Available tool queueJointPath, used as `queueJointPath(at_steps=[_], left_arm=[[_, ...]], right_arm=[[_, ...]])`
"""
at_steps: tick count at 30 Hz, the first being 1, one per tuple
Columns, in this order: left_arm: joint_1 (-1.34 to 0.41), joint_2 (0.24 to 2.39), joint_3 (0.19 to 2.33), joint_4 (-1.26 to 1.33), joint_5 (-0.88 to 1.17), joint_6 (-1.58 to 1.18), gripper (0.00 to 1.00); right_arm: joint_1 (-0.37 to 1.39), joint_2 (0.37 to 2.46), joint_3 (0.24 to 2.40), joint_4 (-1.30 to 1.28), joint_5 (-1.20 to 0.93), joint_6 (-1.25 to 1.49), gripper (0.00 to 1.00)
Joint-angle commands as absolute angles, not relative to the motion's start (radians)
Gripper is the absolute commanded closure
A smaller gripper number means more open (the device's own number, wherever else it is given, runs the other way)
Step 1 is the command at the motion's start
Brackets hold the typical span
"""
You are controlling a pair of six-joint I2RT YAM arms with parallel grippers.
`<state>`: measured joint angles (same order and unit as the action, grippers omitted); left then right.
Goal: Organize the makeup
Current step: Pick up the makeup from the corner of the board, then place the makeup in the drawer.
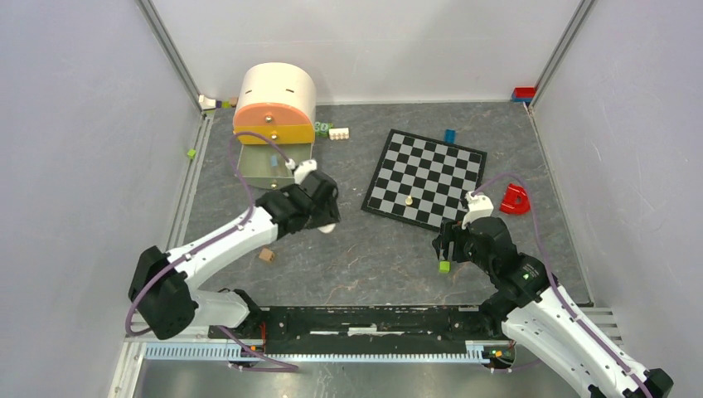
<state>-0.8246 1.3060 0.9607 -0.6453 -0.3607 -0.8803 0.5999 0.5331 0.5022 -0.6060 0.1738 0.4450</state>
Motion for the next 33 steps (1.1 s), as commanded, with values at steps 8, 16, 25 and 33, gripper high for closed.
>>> queueJointPath(at_steps=[8, 16, 25, 33], left_arm=[[-0.451, 1.418, 1.229, -0.646, -0.135, -0.493, 0.63], [-0.285, 1.583, 1.346, -0.61, -0.017, -0.425, 0.6], [-0.226, 1.704, 1.45, -0.589, 0.022, -0.37, 0.6], [-0.204, 1.786, 1.496, -0.588, 0.018, -0.323, 0.6]], right_arm=[[0.598, 0.542, 0.505, -0.578, 0.166, 0.443, 0.24], [0.597, 0.548, 0.514, -0.591, 0.174, 0.428, 0.24], [0.598, 0.552, 0.512, -0.602, 0.18, 0.418, 0.24], [0.598, 0.546, 0.508, -0.613, 0.191, 0.411, 0.24]])
